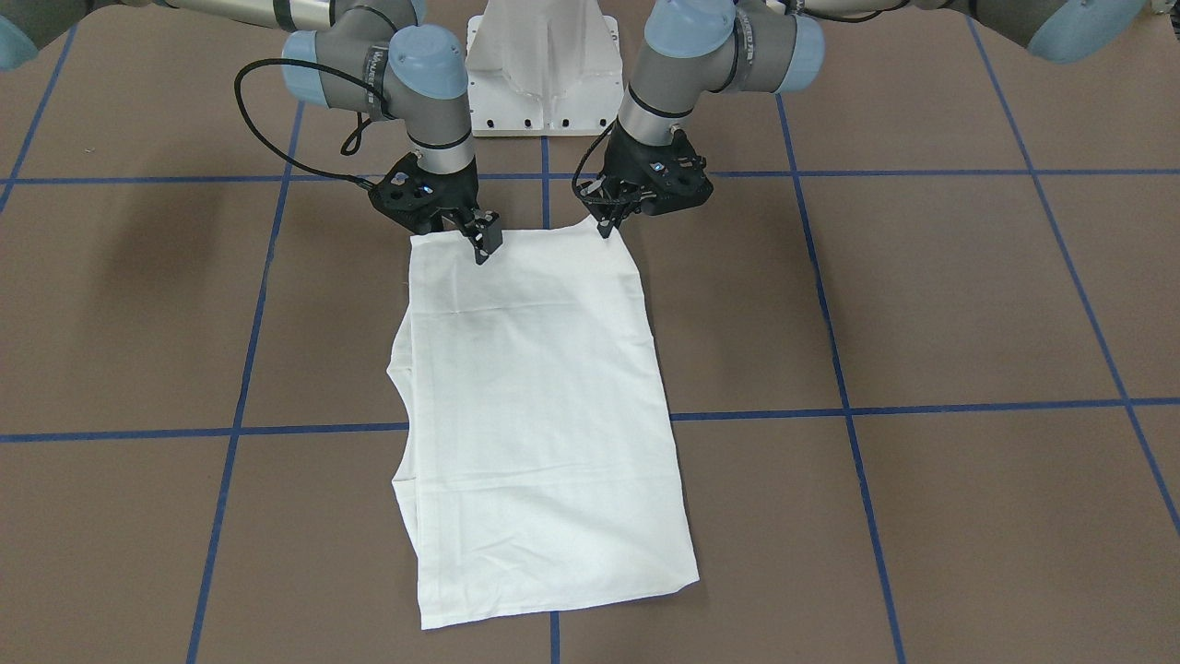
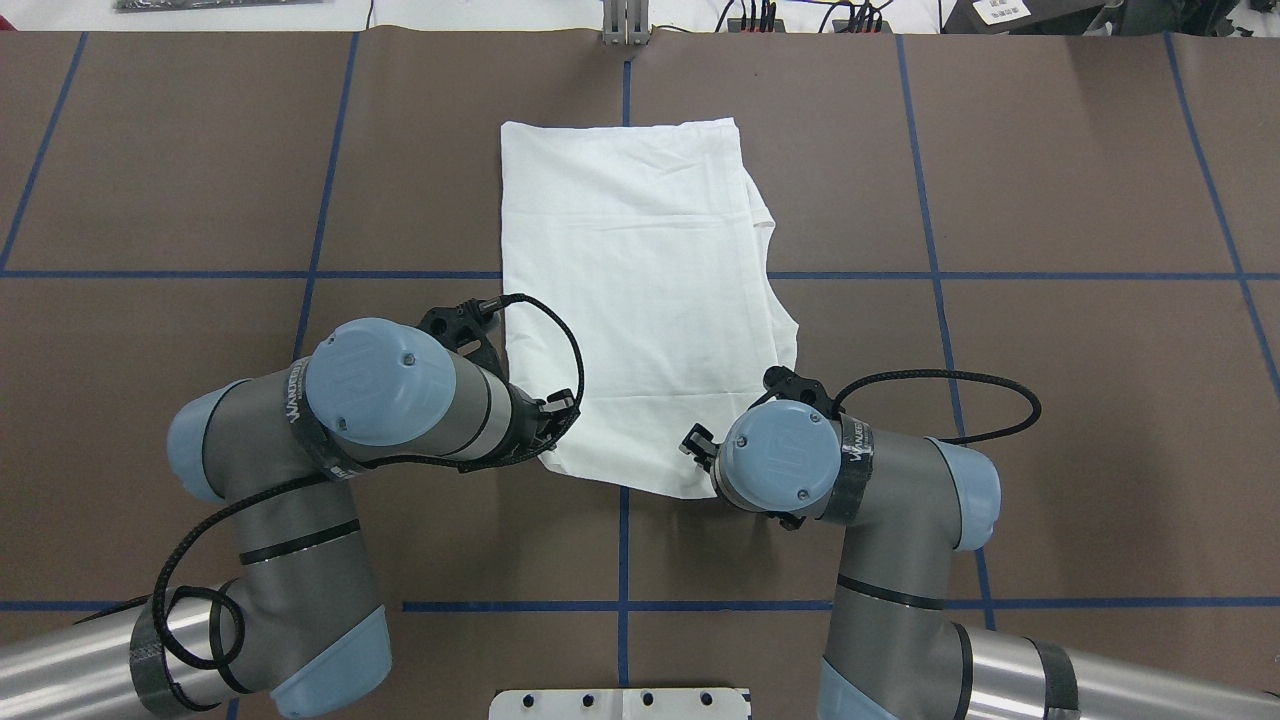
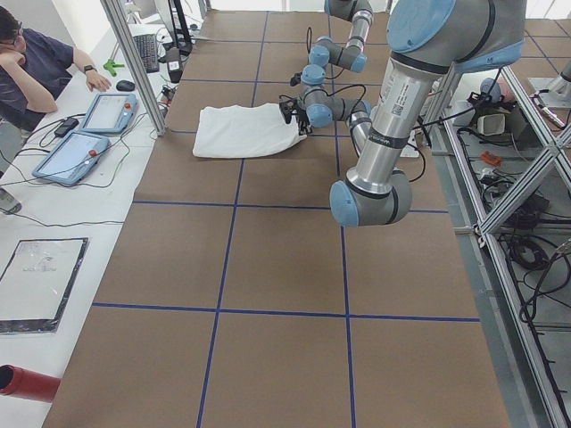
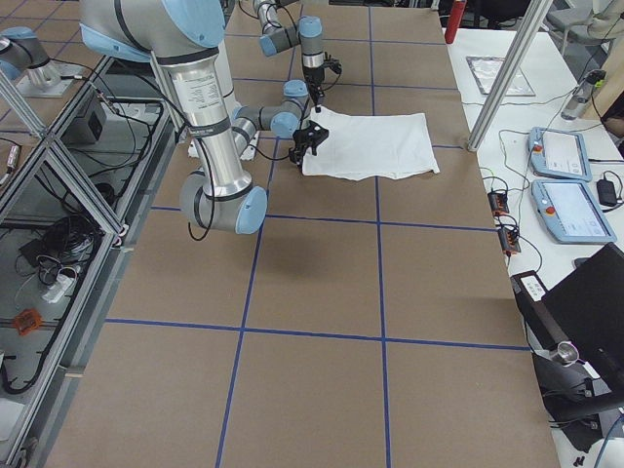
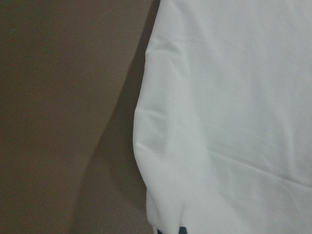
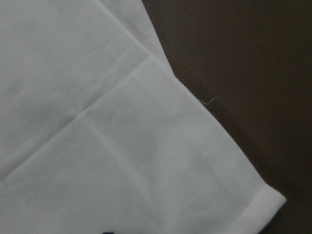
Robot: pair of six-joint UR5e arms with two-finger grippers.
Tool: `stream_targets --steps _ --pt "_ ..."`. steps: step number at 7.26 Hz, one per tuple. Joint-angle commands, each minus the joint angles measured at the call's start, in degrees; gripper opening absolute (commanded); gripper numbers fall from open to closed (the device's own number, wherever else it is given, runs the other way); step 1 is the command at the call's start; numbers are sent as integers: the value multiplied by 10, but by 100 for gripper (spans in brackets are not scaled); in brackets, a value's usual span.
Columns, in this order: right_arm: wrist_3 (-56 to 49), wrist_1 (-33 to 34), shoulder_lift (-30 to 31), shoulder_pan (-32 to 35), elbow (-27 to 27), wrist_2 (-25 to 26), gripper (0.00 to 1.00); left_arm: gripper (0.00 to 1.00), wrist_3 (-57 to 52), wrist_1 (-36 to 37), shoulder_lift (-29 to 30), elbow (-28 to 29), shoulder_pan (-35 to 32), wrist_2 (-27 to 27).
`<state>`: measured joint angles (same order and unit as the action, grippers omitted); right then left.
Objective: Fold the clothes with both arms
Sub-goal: 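Grasp the shirt's near corners with both grippers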
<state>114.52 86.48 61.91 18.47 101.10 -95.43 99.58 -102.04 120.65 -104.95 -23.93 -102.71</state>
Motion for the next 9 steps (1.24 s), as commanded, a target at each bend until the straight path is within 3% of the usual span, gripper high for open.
stream_targets --steps 1,2,3,7,9 --pt "-1 0 -1 2 2 -4 37 0 0 0 -1 0 0 0" --pt "-2 0 -1 3 4 -5 15 0 0 0 -1 1 0 1" --pt "0 0 -2 4 5 -5 1 0 0 0 0 1 -1 0" --pt "9 -1 -9 12 33 -3 0 0 1 2 1 -7 -1 -3" --pt "10 1 5 10 79 -36 0 0 9 7 -6 -36 7 -14"
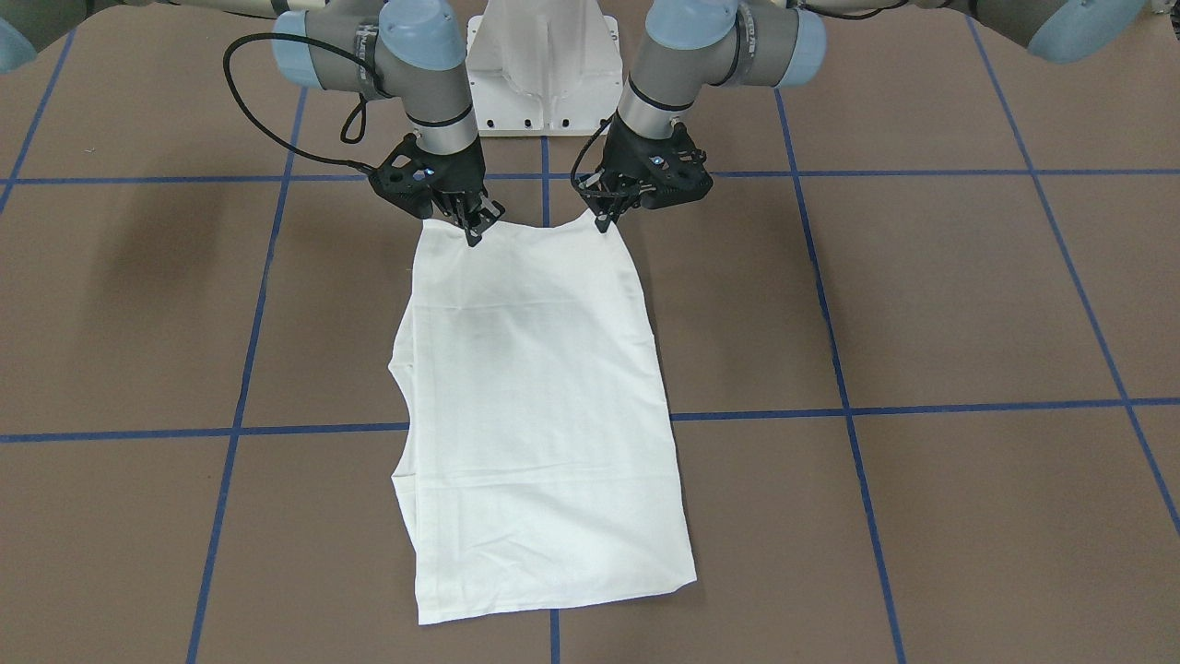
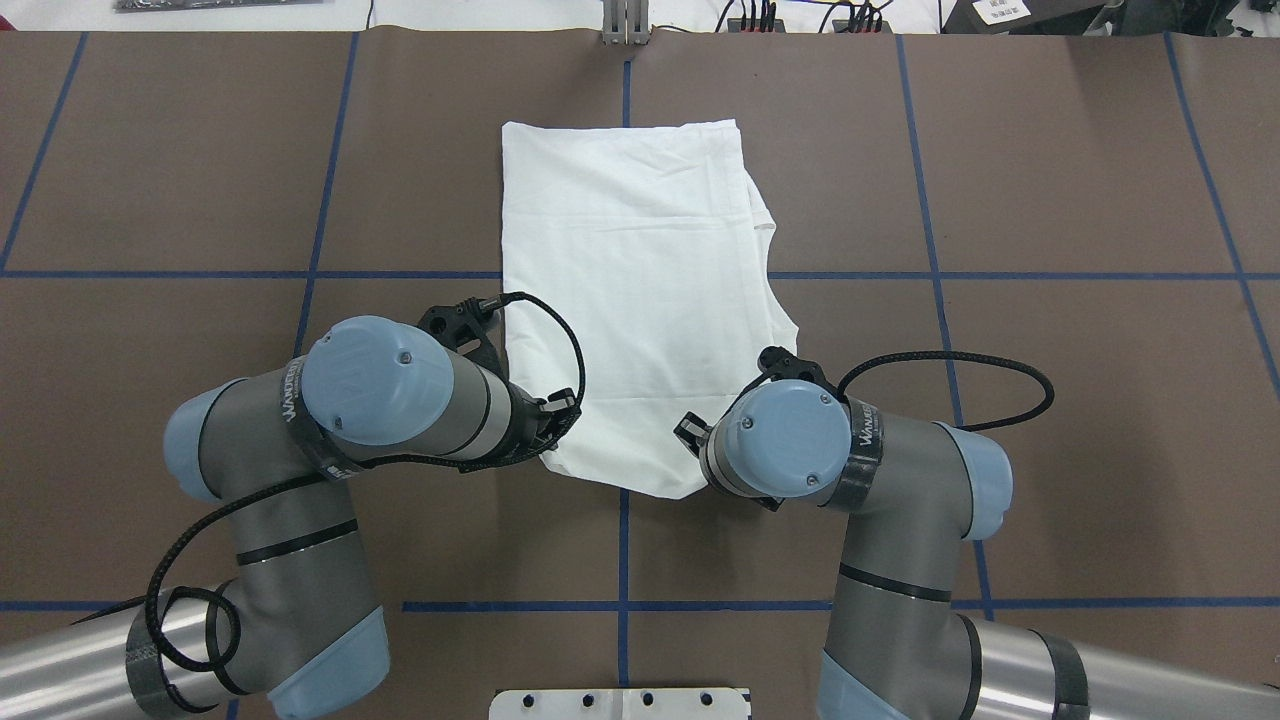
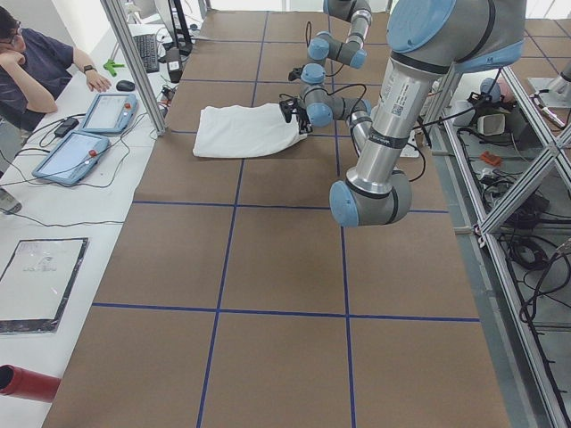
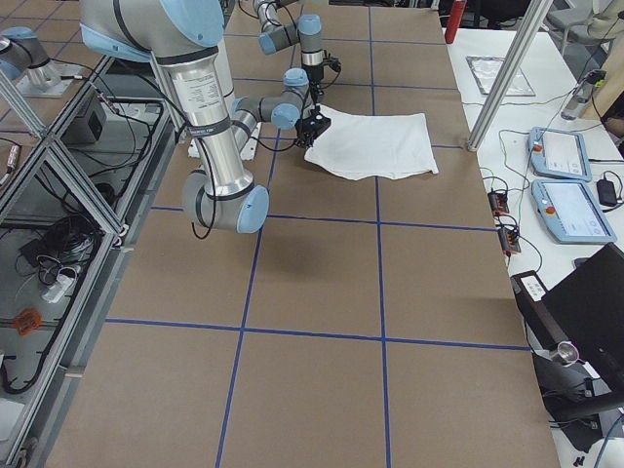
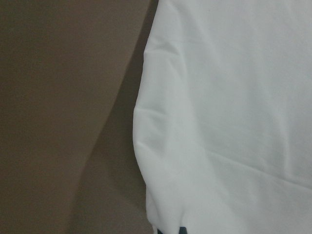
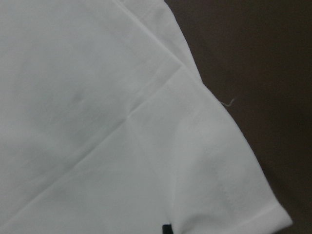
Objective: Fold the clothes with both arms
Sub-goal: 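Grasp the shirt's near corners with both grippers, then lift the near corners with both grippers and fold them away from the robot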
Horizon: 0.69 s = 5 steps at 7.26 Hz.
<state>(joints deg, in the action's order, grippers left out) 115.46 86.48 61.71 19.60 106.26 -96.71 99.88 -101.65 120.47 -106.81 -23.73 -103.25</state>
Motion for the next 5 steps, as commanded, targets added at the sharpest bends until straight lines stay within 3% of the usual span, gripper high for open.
stream_targets --steps 1,3,5 --pt "1 12 12 -10 57 -63 0 0 12 8 -9 -29 26 -35" --pt "1 16 35 -26 123 -151 0 0 43 55 -17 -96 92 -37" --pt "2 16 36 -40 133 -175 0 0 73 132 -17 -179 120 -37"
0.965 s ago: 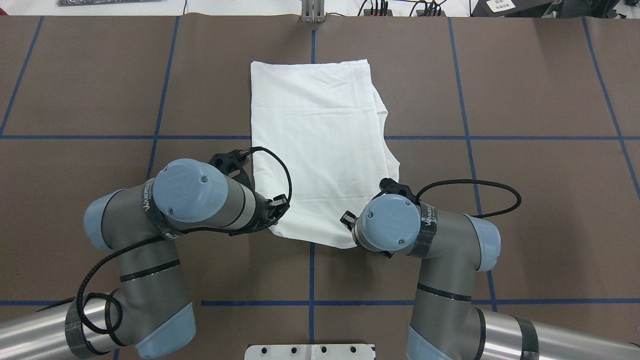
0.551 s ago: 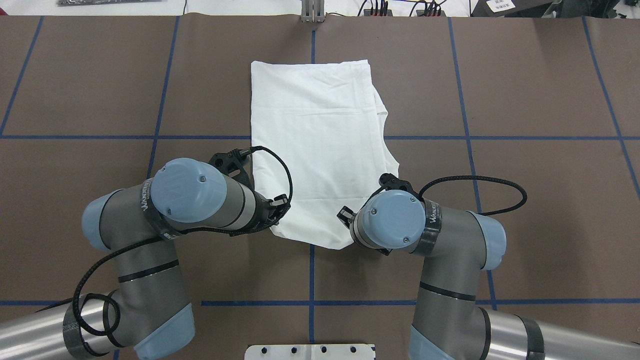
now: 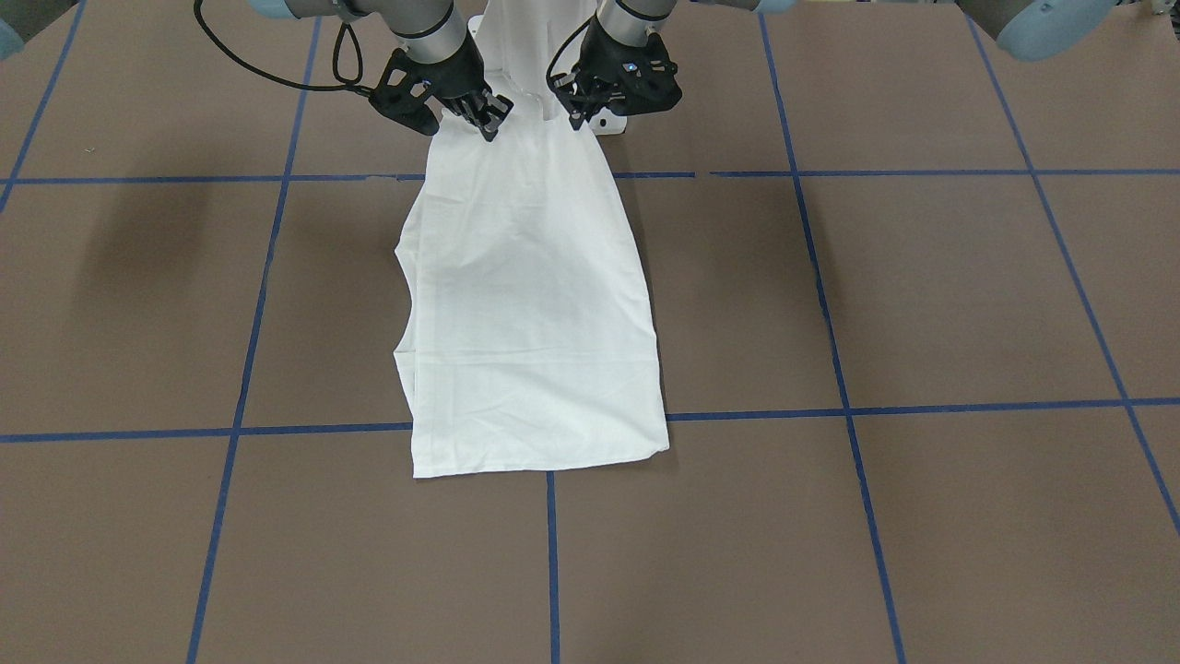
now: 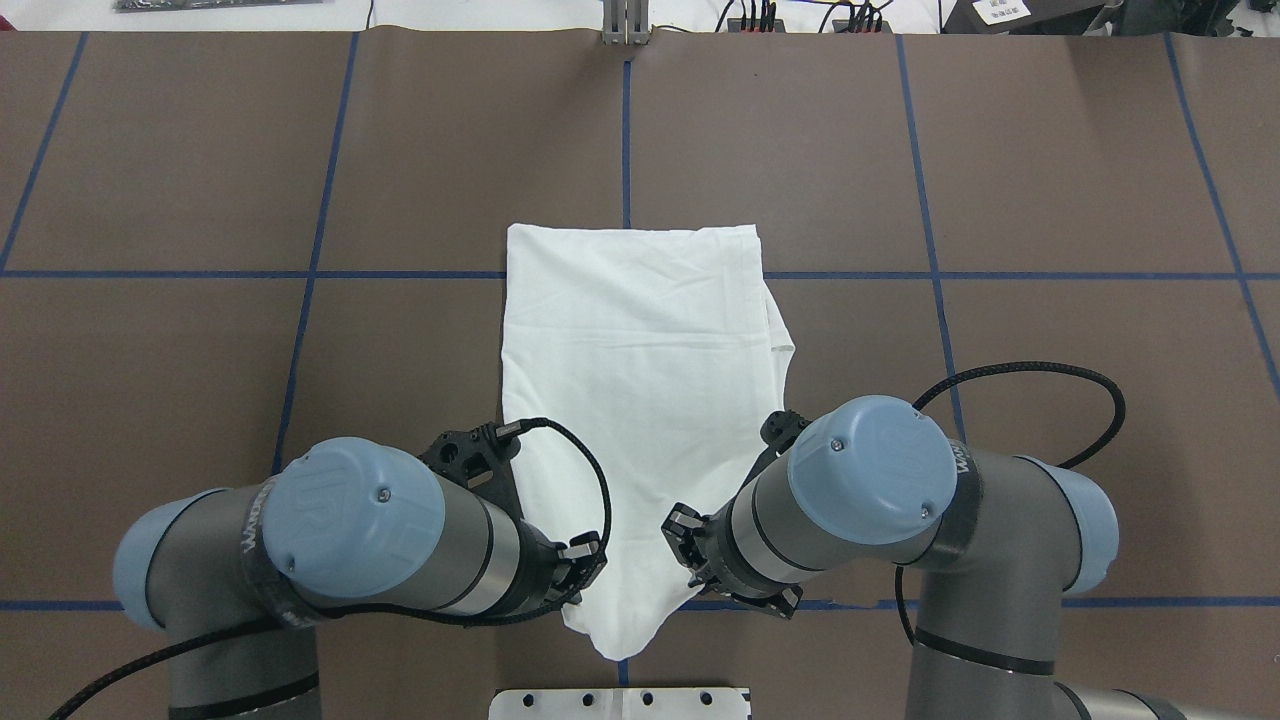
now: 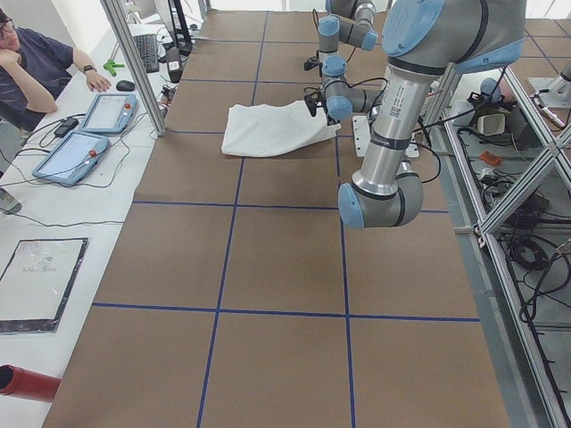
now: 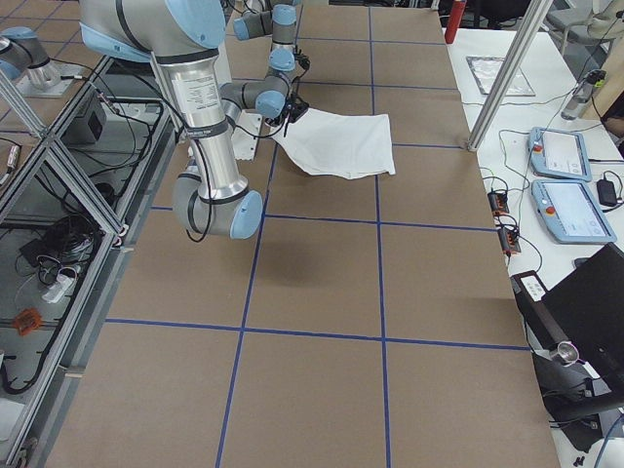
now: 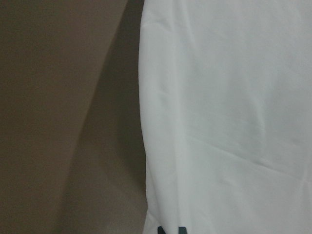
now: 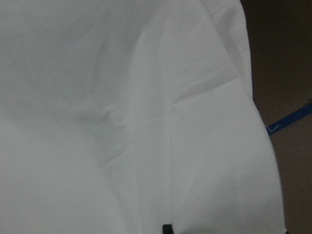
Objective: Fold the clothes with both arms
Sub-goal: 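Lift the near corners with both grippers and fold them away from the robot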
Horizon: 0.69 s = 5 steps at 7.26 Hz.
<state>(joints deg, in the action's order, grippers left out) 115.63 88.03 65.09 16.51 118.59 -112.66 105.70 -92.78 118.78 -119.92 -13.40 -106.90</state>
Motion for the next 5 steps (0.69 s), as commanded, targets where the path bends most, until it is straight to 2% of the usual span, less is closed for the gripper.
stream_targets --steps 1,3,5 --pt "0 0 2 -13 3 -14 0 0 14 45 -1 -44 18 -2" --pt "-1 -1 -5 5 3 22 0 0 4 43 0 -23 -5 3" --pt "-49 -3 -9 16 1 124 0 0 -39 41 4 -15 -65 -1"
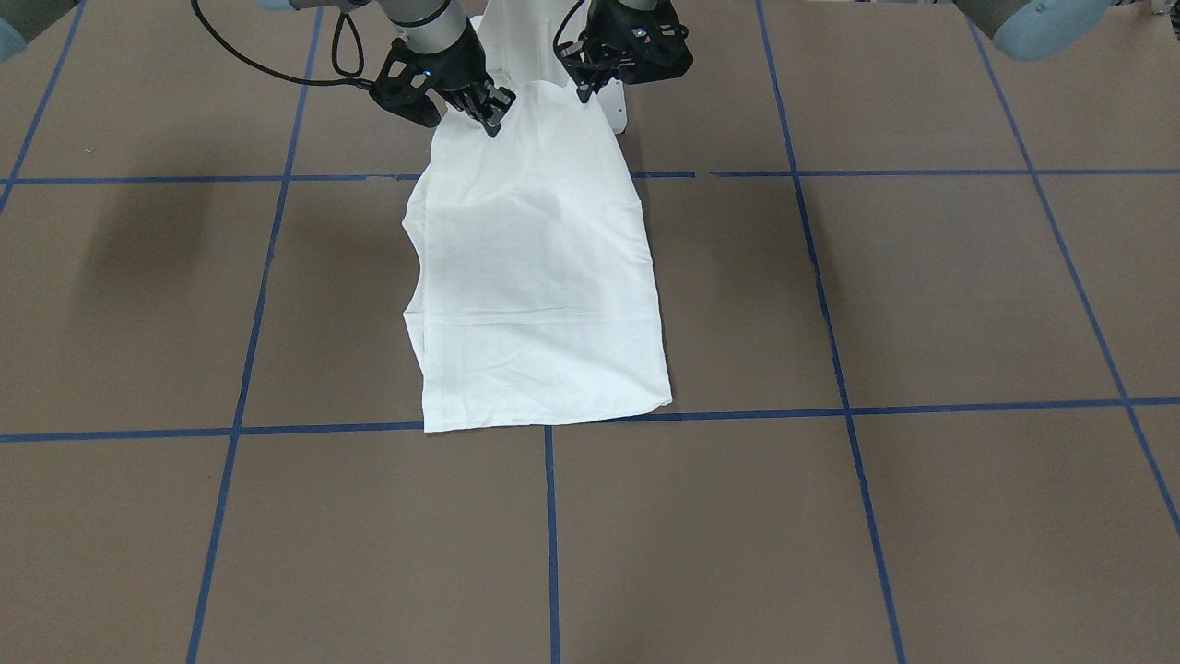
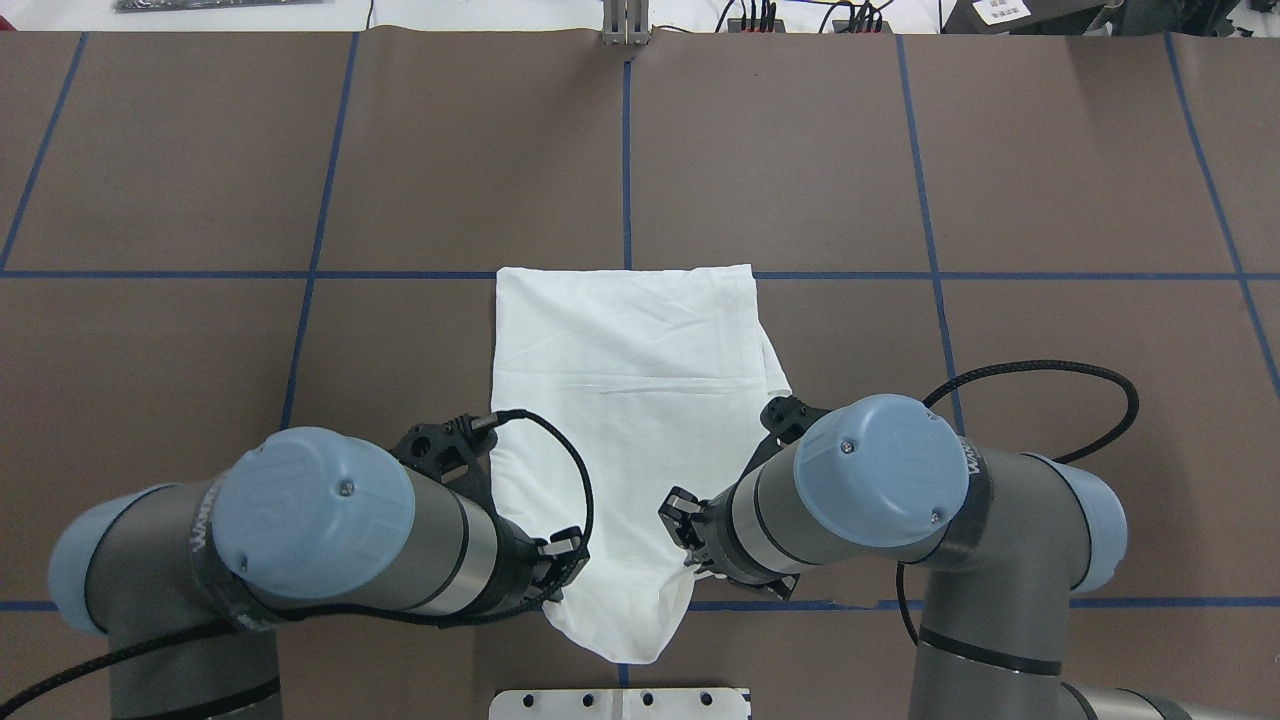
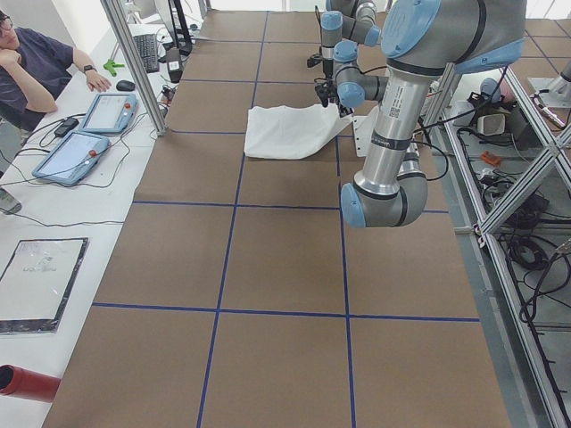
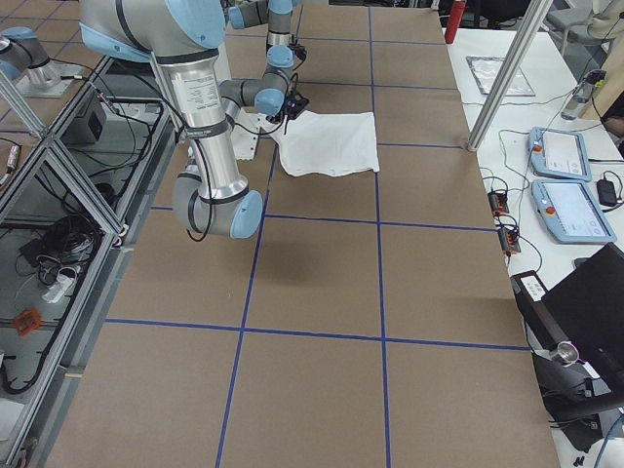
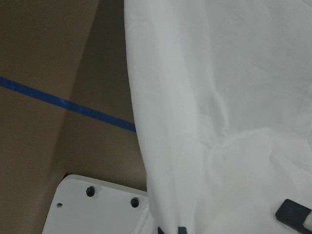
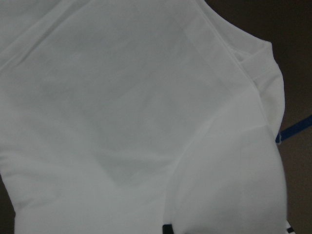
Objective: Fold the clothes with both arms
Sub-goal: 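Lift the near corners with both grippers and fold them away from the robot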
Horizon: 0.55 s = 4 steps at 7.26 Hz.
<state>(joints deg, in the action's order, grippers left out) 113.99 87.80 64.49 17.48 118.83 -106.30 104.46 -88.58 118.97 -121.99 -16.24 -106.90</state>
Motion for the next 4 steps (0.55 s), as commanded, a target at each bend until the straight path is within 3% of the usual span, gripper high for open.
stream_targets --steps 1,4 --pt "-85 -1 -7 8 -12 105 0 0 -51 -6 5 17 -80 -3" --pt "-100 -6 -36 58 -83 111 0 0 -72 -122 6 117 -130 -15"
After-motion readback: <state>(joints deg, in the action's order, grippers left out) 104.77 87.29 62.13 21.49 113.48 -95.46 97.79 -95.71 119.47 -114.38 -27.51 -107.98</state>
